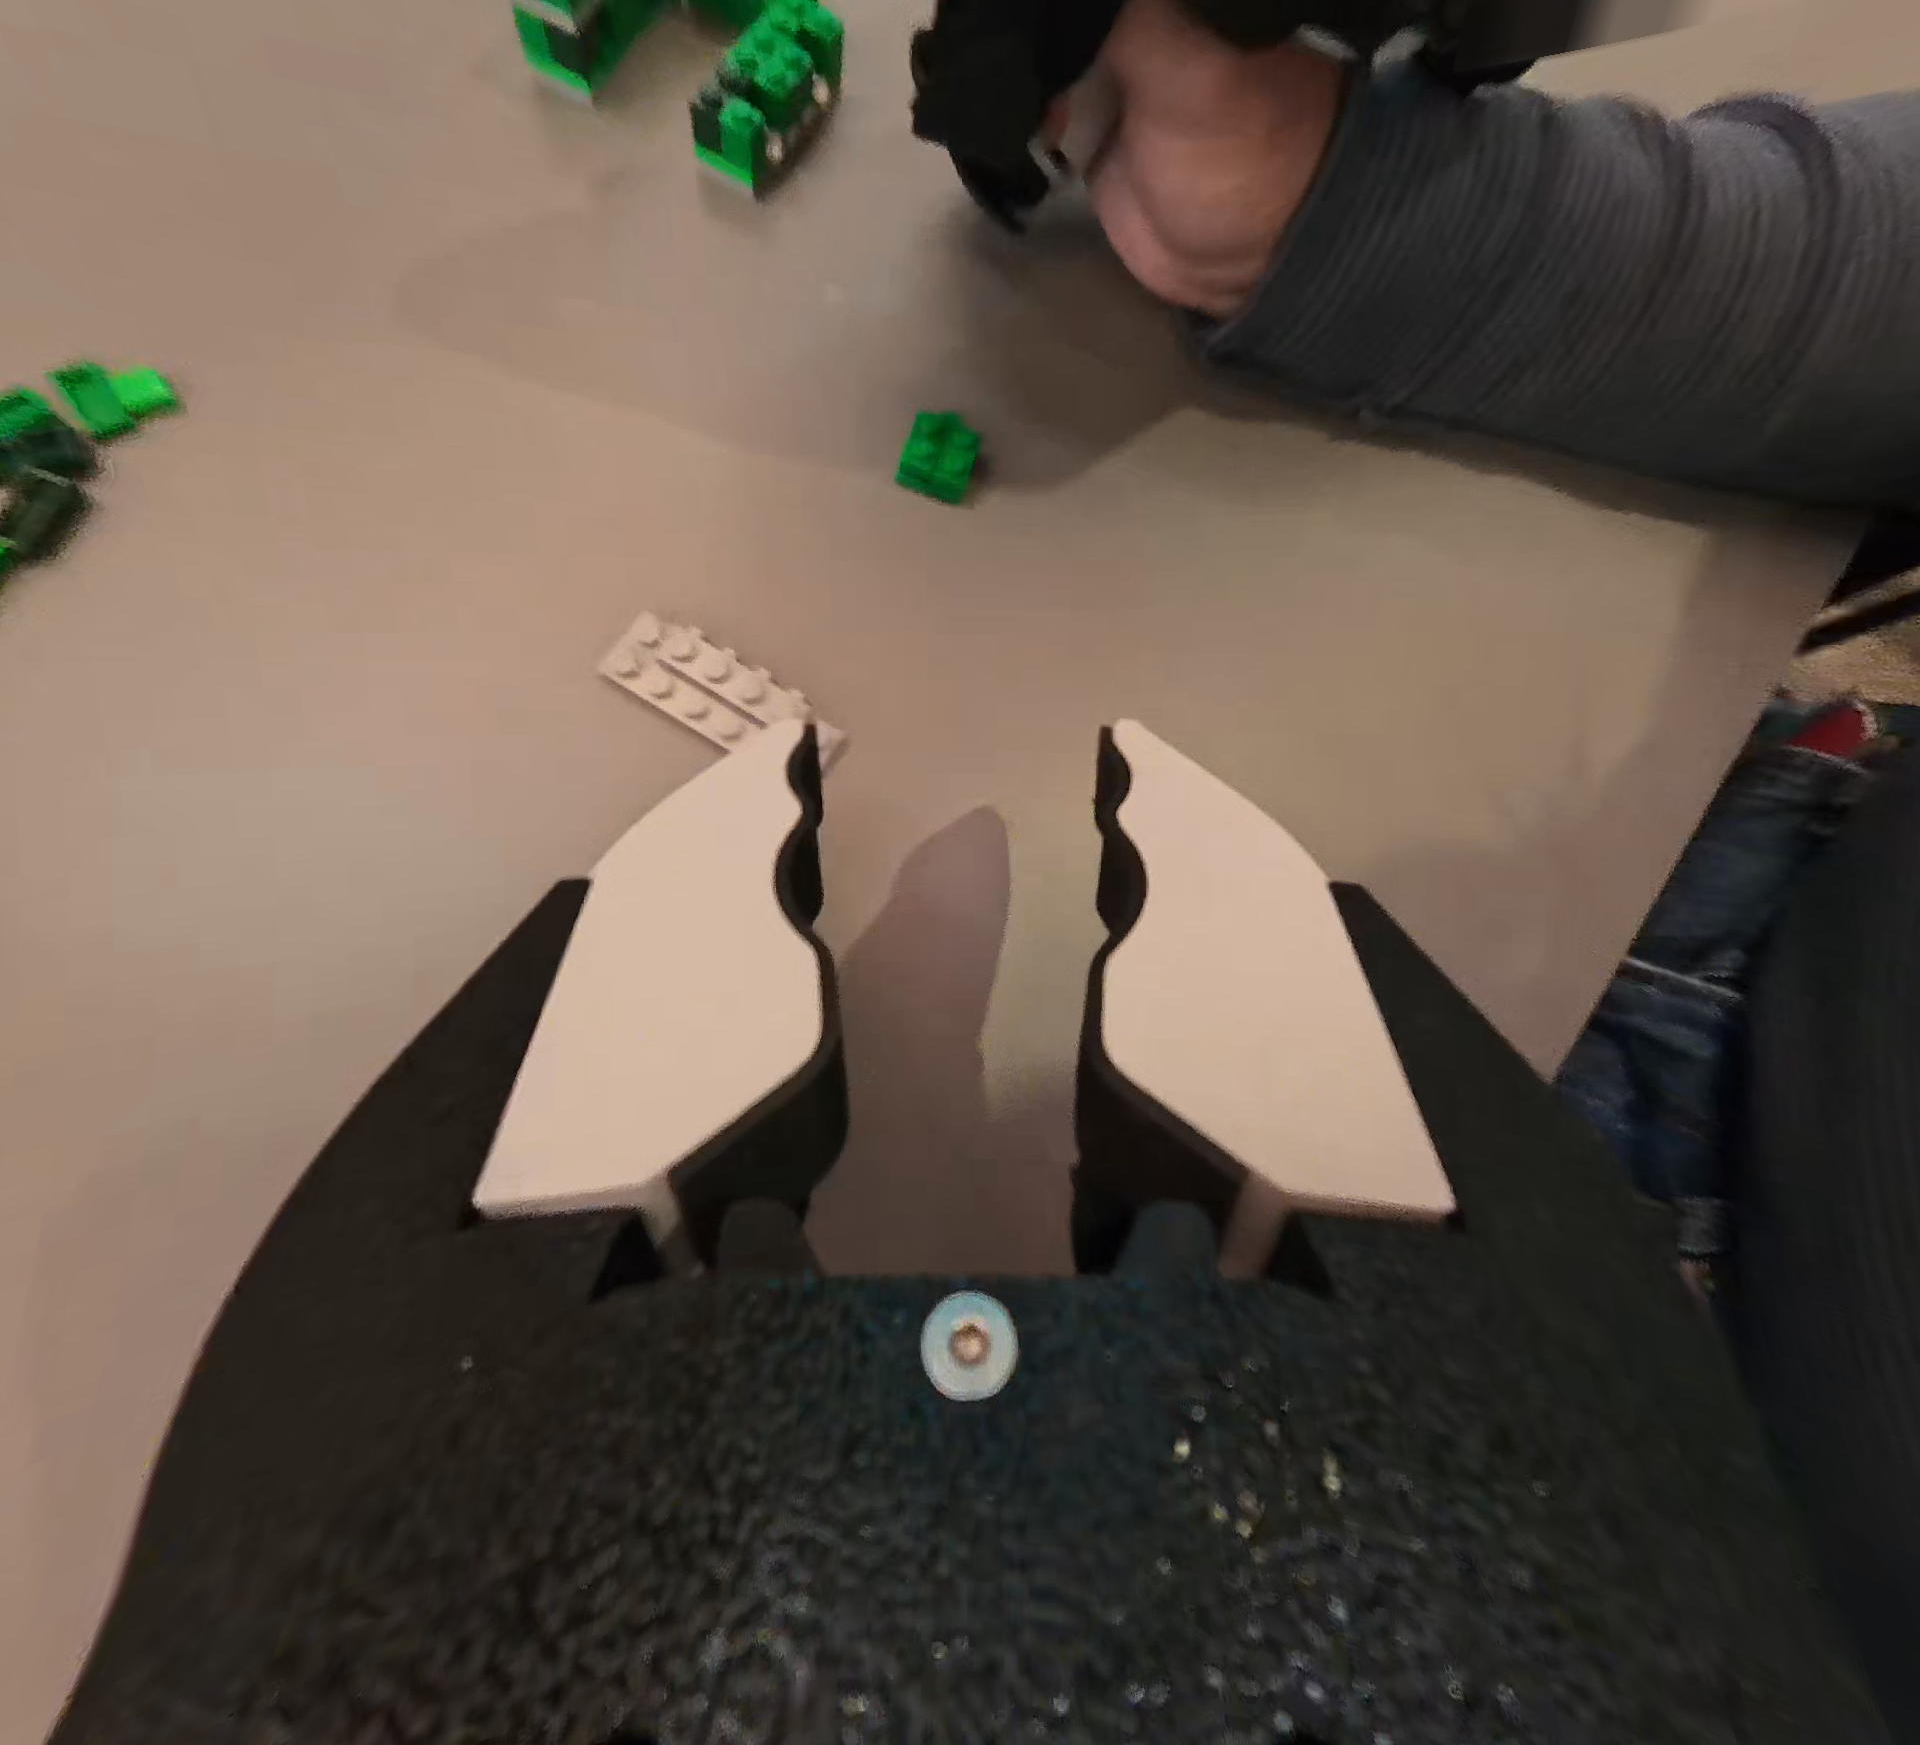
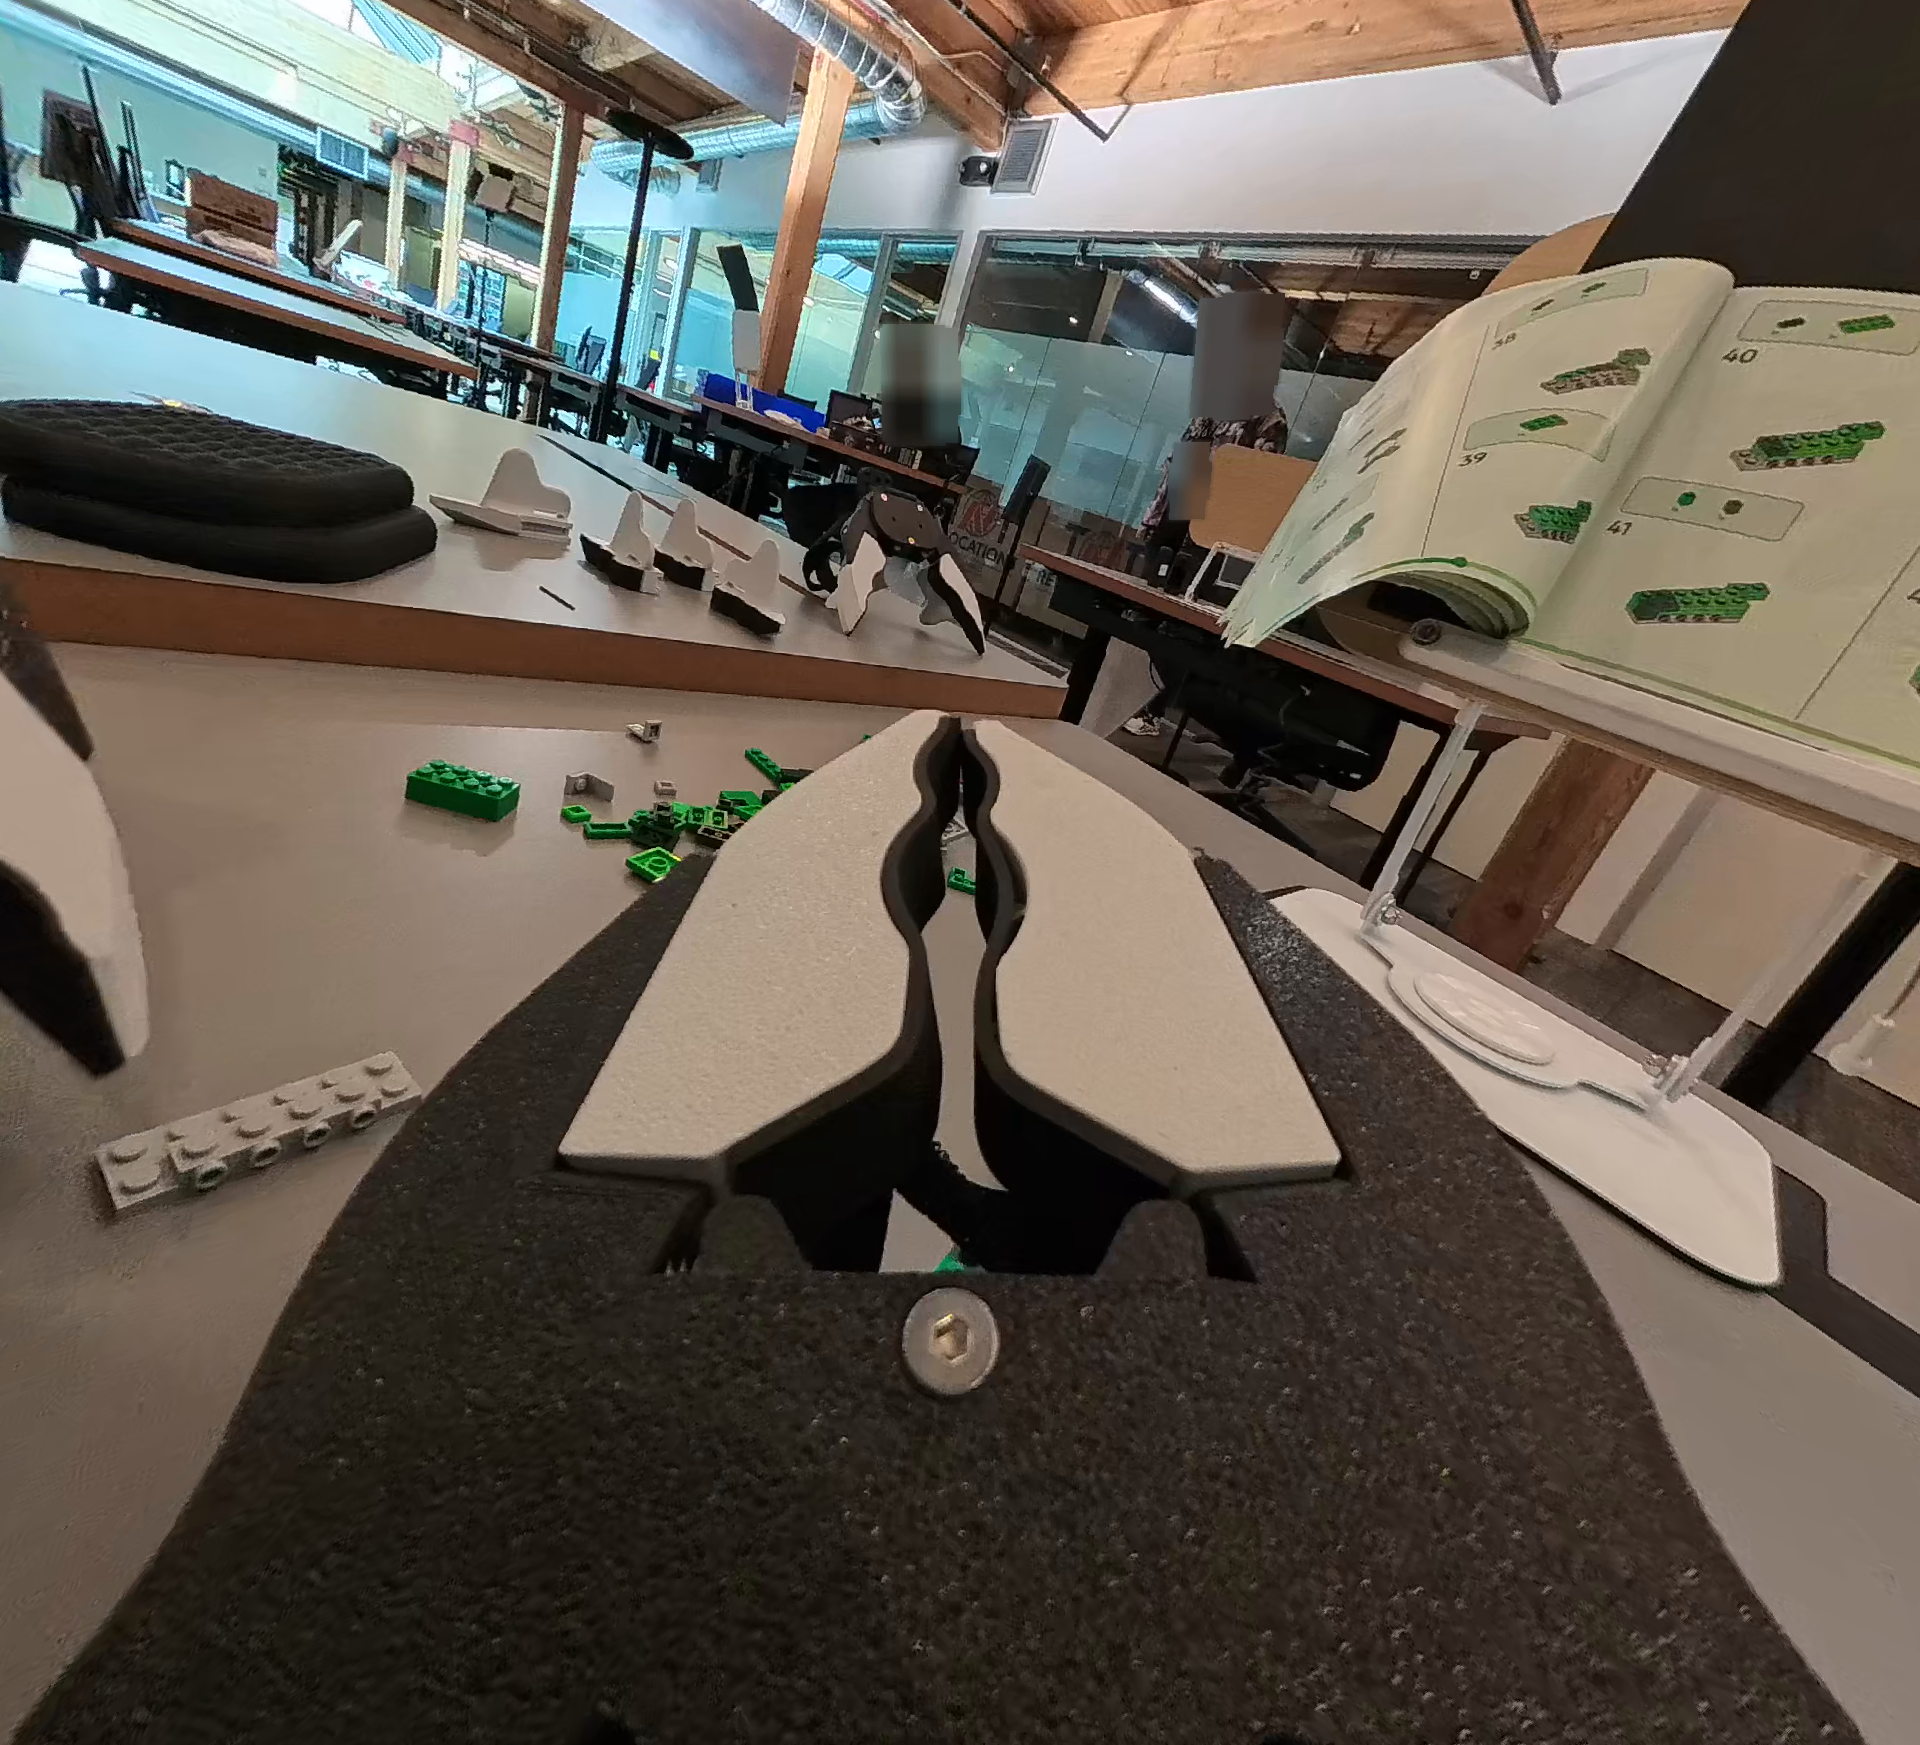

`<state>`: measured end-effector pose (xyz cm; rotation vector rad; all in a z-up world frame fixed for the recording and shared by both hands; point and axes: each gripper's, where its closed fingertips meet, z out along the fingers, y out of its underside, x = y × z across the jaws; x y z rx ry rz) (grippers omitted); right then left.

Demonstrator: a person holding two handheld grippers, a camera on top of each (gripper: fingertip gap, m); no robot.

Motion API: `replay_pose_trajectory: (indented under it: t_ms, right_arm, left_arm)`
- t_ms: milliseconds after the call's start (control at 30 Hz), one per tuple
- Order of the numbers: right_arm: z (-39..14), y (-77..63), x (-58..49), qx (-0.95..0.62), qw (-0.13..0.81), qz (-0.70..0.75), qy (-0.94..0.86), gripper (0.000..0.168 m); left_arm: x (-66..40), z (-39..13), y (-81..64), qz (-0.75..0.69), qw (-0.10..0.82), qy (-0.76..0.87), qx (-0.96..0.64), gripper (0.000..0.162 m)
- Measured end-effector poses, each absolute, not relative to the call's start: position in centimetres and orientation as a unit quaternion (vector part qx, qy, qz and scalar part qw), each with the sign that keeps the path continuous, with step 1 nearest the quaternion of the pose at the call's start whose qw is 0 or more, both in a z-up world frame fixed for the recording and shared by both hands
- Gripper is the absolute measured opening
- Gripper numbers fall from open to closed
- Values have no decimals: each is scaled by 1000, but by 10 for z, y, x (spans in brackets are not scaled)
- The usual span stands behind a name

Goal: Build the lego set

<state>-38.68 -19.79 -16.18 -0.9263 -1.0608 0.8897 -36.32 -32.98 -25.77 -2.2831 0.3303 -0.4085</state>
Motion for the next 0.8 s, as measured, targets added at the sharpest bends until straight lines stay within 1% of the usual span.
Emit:
replay_pose_trajectory:
  t_ms: [100,267,333,400,467,600,733,800]
  right_arm:
    - [-162,-198,-386,-411,675,391,-473,0]
    - [-162,-197,-383,-413,680,380,-472,0]
    - [-163,-197,-384,-413,681,375,-474,0]
    - [-163,-198,-383,-411,683,371,-476,0]
    - [-163,-200,-382,-408,686,366,-479,0]
    - [-162,-208,-375,-401,692,355,-485,0]
    - [-164,-219,-366,-391,693,348,-496,0]
    - [-164,-222,-364,-389,694,343,-500,0]
  left_arm:
    - [-377,-252,-325,-135,418,126,-889,46]
    - [-383,-278,-329,-164,338,86,-923,52]
    - [-377,-275,-326,-185,347,82,-916,52]
    - [-366,-274,-323,-207,349,94,-909,58]
    - [-356,-272,-320,-217,356,117,-901,60]
    - [-379,-268,-311,-140,399,144,-895,63]
    - [-395,-272,-305,-110,400,137,-899,79]
    - [-396,-278,-303,-86,393,148,-903,83]
